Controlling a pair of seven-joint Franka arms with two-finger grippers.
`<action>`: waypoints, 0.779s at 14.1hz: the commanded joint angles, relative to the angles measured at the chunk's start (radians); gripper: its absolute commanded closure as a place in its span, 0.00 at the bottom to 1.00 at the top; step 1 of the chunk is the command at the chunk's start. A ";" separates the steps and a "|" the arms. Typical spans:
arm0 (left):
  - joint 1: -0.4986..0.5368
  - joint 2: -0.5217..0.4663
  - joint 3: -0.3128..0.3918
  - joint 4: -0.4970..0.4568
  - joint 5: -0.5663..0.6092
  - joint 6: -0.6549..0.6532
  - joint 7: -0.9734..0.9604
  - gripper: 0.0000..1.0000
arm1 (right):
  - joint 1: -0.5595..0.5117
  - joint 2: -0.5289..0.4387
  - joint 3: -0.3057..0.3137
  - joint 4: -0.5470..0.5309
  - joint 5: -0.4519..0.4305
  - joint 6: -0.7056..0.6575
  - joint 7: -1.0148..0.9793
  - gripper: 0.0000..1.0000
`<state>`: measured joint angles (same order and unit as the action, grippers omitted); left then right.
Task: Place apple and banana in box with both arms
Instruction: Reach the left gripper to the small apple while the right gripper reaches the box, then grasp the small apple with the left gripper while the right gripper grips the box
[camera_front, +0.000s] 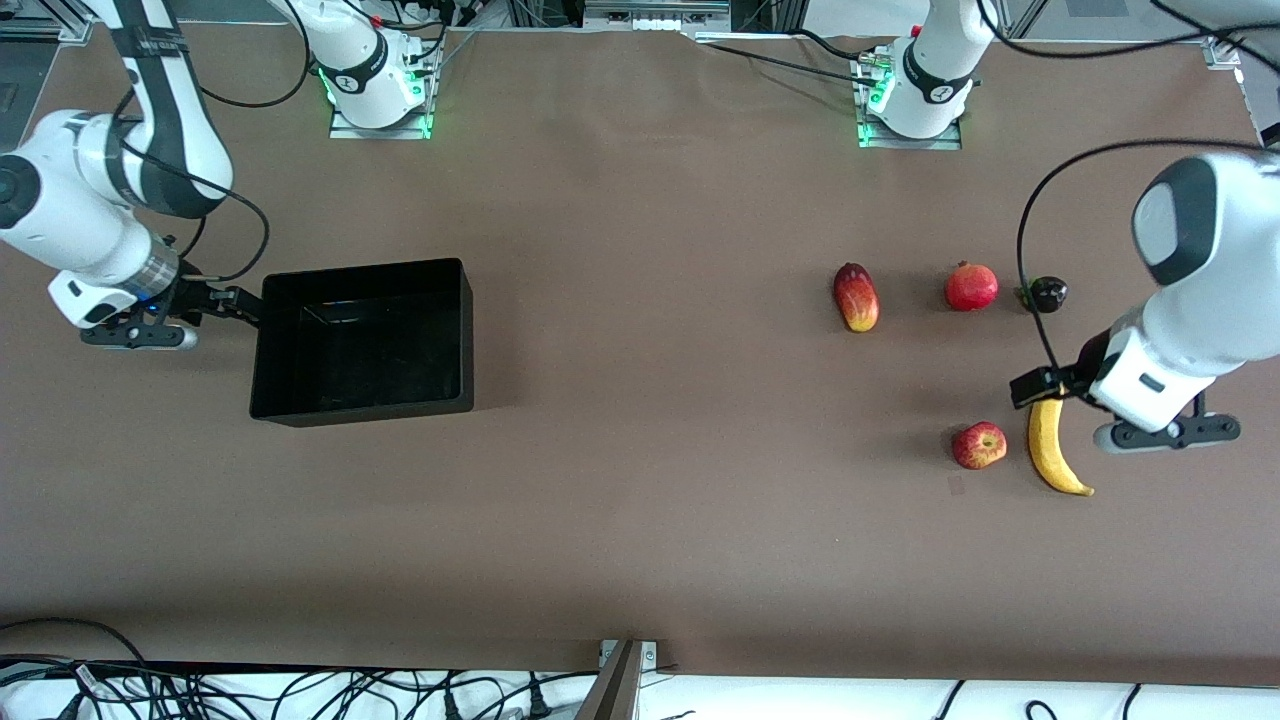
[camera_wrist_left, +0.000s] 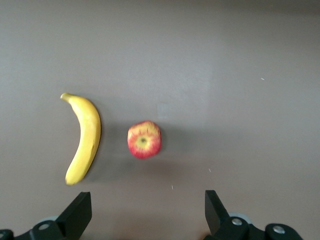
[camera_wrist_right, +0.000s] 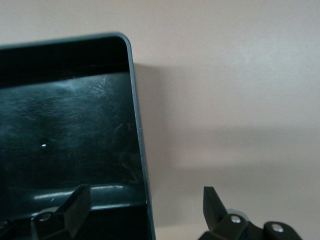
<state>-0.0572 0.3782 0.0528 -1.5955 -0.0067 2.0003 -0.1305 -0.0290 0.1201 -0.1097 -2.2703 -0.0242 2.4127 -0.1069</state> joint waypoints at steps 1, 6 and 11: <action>0.004 0.062 0.016 -0.007 0.021 0.089 0.011 0.00 | -0.006 0.041 0.005 -0.018 0.015 0.089 0.007 0.00; 0.028 0.186 0.016 -0.015 0.028 0.241 0.011 0.00 | -0.006 0.078 0.007 -0.028 0.015 0.143 0.007 0.00; 0.028 0.284 0.016 -0.015 0.050 0.336 0.011 0.00 | -0.006 0.115 0.007 -0.028 0.015 0.177 0.007 0.44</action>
<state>-0.0283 0.6385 0.0680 -1.6074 0.0220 2.2905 -0.1289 -0.0290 0.2190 -0.1096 -2.2898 -0.0238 2.5596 -0.1069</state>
